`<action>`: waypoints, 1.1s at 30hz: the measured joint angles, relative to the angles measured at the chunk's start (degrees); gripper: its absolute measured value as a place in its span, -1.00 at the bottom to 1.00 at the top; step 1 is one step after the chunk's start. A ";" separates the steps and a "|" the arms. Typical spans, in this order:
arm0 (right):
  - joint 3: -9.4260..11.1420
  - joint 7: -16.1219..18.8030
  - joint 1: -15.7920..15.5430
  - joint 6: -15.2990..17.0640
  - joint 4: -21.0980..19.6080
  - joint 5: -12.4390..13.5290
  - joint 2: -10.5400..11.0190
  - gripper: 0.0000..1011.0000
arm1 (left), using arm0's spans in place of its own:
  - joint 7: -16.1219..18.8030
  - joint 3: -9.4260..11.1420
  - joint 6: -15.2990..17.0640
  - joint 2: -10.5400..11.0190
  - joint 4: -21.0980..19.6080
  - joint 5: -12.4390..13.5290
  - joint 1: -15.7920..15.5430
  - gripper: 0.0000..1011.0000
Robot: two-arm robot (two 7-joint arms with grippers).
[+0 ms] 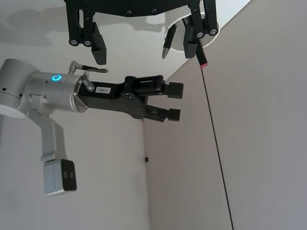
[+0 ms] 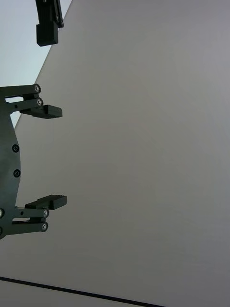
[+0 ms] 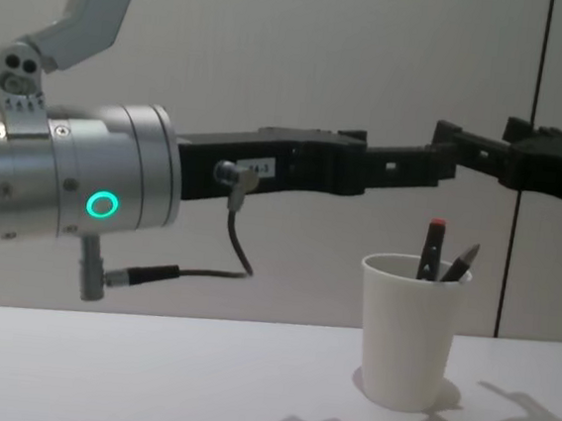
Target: Place the pen into the pen holder.
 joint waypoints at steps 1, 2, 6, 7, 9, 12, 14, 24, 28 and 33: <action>0.02 -0.31 -0.27 0.13 -0.26 -0.07 0.04 0.98 | 0.32 0.01 -0.07 0.00 0.01 0.17 0.06 0.98; 0.03 -0.47 -0.44 0.21 -0.38 -0.11 0.05 0.98 | 0.66 0.02 -0.15 0.00 0.01 0.37 0.14 0.98; 0.15 -1.83 -1.78 0.82 -1.56 -0.52 0.21 0.98 | 3.40 0.13 -0.72 0.00 0.10 1.84 0.66 0.98; 0.17 -2.18 -2.13 0.97 -1.85 -0.61 0.24 0.98 | 3.40 0.13 -0.72 0.00 0.10 1.84 0.66 0.98; 0.26 -3.34 -3.27 1.47 -2.87 -0.94 0.37 0.98 | 5.10 0.20 -1.07 0.01 0.16 2.82 0.98 0.98; 0.36 -4.57 -4.47 1.98 -3.93 -1.32 0.52 0.98 | 7.96 0.32 -1.70 0.01 0.26 4.30 1.51 0.98; 0.47 -6.29 -6.13 2.75 -5.36 -1.81 0.70 0.98 | 9.15 0.36 -1.97 0.02 0.29 4.95 1.74 0.98; 0.87 -11.34 -11.03 4.91 -9.64 -3.21 1.28 0.98 | 16.66 0.67 -3.56 0.03 0.53 9.01 3.19 0.98; 1.06 -13.87 -13.58 6.02 -11.82 -3.90 1.58 0.98 | 19.43 0.78 -4.19 0.04 0.60 10.55 3.72 0.98; 1.26 -16.24 -15.89 7.06 -13.88 -4.57 1.83 0.98 | 23.48 0.95 -5.06 0.05 0.75 12.73 4.49 0.98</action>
